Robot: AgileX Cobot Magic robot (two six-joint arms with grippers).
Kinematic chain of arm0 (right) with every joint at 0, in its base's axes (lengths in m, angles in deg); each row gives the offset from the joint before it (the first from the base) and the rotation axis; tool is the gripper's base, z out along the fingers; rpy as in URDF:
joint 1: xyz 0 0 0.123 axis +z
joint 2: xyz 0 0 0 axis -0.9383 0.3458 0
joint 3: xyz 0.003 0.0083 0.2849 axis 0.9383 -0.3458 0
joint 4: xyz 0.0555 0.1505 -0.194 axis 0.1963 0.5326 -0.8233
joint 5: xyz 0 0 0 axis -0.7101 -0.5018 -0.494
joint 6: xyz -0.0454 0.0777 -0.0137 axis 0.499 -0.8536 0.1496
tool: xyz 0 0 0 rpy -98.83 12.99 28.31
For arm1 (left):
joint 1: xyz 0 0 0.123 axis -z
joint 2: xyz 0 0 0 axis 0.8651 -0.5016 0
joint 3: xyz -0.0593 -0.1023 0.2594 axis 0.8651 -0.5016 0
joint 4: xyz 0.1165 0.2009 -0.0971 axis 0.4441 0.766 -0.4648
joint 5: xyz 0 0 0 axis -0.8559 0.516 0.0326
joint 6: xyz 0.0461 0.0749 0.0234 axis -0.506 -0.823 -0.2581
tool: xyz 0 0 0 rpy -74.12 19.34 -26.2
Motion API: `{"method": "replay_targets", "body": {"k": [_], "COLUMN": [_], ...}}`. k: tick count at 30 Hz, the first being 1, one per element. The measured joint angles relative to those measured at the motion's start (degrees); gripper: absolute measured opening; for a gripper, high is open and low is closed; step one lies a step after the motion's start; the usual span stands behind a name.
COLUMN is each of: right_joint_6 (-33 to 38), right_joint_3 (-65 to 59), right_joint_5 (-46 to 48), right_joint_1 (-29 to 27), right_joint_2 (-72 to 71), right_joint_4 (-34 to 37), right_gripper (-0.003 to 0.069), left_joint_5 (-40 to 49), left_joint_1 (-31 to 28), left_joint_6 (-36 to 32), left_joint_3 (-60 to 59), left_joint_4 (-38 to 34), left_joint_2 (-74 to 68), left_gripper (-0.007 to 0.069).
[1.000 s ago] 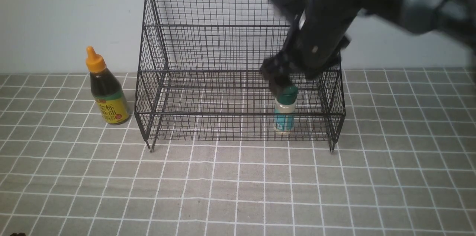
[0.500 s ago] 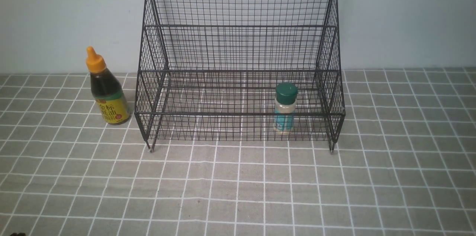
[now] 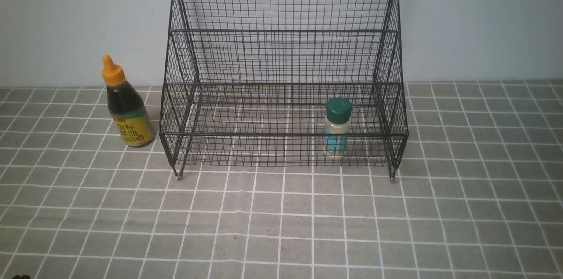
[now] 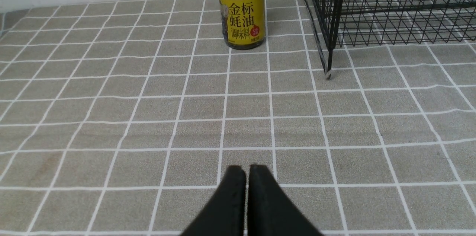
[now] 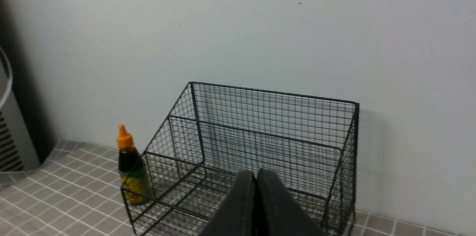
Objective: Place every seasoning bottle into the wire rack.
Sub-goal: Use the left arm to grab the condiment bottle closest to it
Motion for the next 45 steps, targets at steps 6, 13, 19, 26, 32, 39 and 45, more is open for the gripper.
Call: {"method": "replay_targets", "body": {"k": [6, 13, 19, 26, 32, 39, 45], "right_joint_6": [-0.1, 0.2, 0.2, 0.2, 0.2, 0.1, 0.1], "right_joint_3": [-4.3, -4.6, -5.6, -16.2, -30.7, -34.8, -34.8], "right_joint_5": [-1.9, -1.0, 2.7, 1.9, 0.0, -4.5, -4.7], "right_joint_1": [0.0, 0.0, -0.3, -14.2, -24.3, -27.0, -27.0], "right_joint_2": [-7.5, -9.6, -9.8, -10.3, -10.5, -12.9, -12.9], "right_joint_4": [2.8, 1.1, -3.6, -6.0, -5.9, -5.6, -5.6], "right_gripper": [-0.0013, -0.0013, -0.0013, -0.0013, -0.0013, -0.0013, -0.0013], "left_joint_5": [0.0, 0.0, 0.0, 0.0, 0.0, -0.1, -0.1], "left_joint_1": [0.0, 0.0, 0.0, 0.0, 0.0, 0.0, 0.0], "left_joint_6": [0.0, 0.0, 0.0, 0.0, 0.0, 0.0, 0.0], "left_joint_3": [0.0, 0.0, 0.0, 0.0, 0.0, 0.0, 0.0], "left_joint_4": [0.0, 0.0, 0.0, 0.0, 0.0, 0.0, 0.0], "left_joint_2": [0.0, 0.0, 0.0, 0.0, 0.0, 0.0, 0.0], "left_gripper": [-0.0007, -0.0007, -0.0007, -0.0007, -0.0007, -0.0007, -0.0007]}}
